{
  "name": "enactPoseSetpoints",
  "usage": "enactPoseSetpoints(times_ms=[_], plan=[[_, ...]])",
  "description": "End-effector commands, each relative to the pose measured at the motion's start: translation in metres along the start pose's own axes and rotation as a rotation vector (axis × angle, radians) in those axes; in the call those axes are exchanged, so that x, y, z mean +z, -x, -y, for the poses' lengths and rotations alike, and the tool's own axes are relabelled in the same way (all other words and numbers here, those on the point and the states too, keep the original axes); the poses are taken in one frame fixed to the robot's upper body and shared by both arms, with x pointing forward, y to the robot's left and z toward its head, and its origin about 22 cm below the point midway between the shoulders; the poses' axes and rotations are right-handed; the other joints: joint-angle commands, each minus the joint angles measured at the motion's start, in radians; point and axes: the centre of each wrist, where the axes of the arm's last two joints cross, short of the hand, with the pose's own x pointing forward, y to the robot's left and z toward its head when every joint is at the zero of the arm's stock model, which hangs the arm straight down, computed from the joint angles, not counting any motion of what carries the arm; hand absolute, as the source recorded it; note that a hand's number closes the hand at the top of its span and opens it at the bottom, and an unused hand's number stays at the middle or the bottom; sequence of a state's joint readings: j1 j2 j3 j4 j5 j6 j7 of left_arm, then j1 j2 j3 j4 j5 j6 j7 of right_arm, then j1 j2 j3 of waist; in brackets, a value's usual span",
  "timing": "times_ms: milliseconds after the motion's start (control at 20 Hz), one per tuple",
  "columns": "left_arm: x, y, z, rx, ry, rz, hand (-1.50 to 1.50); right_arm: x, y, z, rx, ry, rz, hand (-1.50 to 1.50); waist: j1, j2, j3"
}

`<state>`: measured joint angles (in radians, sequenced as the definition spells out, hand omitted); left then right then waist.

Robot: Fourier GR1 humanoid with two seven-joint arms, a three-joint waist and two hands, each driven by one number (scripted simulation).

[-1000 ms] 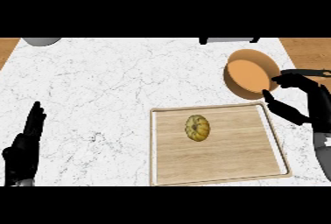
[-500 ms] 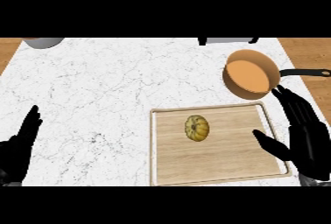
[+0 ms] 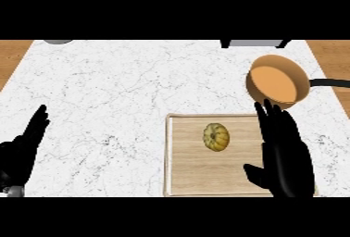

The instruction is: Pick the squash from the tray and place it in the pot

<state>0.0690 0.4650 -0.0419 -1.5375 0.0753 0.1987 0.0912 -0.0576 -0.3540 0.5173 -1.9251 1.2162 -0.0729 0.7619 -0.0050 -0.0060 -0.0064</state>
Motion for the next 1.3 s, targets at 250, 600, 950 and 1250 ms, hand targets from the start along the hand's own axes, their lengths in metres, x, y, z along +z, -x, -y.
enactPoseSetpoints(times_ms=[250,600,950,1250], plan=[[-0.013,-0.014,-0.003,-0.001,0.02,0.002,0.0,-0.013,-0.081,-0.013,0.304,-0.382,-0.223,-1.5,0.024,0.01,0.003],[-0.008,-0.002,0.016,-0.013,0.025,0.016,0.0,-0.043,-0.105,-0.025,0.325,-0.53,-0.302,-1.5,0.028,0.01,0.005],[-0.009,-0.015,0.013,0.003,0.026,0.014,0.0,-0.059,-0.115,-0.039,0.411,-0.569,-0.357,-1.5,0.033,0.007,0.006],[-0.013,0.0,0.015,0.006,0.012,-0.001,0.0,-0.075,-0.118,-0.049,0.448,-0.593,-0.394,-1.5,0.02,0.008,0.005]])
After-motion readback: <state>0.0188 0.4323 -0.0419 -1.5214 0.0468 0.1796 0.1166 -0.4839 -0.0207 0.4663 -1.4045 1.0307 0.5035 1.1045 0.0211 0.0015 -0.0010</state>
